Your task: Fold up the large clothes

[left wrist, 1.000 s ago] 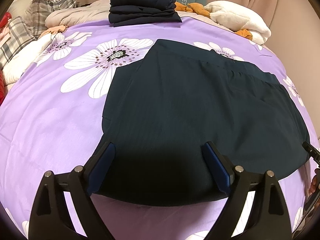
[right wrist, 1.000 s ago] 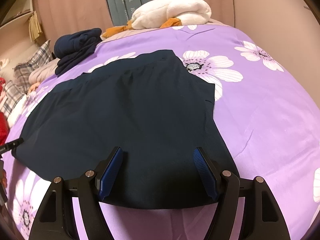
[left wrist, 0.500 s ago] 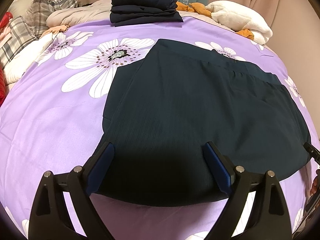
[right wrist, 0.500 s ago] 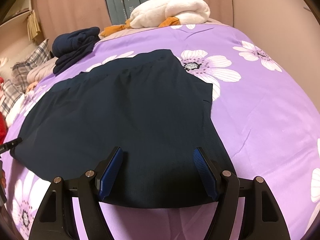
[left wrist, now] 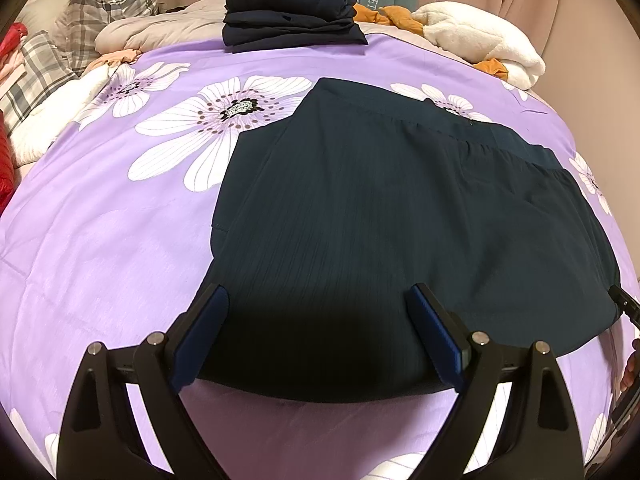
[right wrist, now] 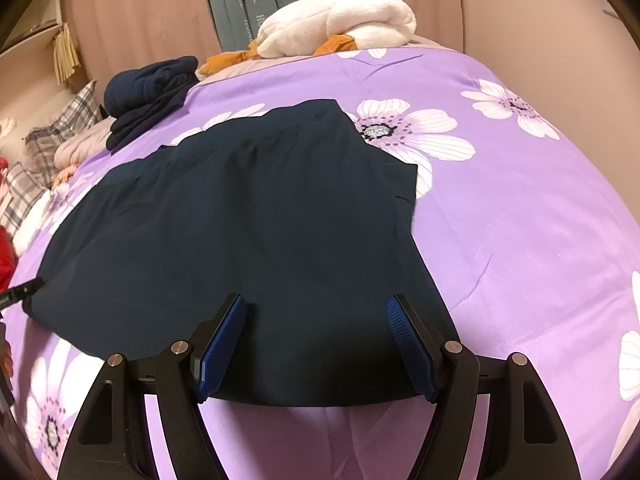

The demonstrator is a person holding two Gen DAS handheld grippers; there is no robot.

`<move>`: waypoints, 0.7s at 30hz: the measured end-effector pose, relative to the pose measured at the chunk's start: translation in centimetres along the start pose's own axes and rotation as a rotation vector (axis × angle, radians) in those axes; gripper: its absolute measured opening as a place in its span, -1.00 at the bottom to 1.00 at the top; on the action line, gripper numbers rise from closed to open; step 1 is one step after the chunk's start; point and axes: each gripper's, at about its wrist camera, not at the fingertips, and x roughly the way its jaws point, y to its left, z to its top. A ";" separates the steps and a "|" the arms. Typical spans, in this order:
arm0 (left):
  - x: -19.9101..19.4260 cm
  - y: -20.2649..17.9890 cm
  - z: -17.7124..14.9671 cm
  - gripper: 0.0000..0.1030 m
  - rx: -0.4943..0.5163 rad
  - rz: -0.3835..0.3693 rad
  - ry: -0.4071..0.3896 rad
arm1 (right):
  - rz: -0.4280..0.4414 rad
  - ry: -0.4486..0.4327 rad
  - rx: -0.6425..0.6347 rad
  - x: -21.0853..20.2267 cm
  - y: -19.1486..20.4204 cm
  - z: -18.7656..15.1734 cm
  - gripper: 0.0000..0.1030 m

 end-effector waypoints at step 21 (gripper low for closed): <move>-3.5 7.3 -3.6 0.85 -0.310 -0.122 0.048 | -0.037 0.025 0.188 -3.2 -4.3 -2.1 0.45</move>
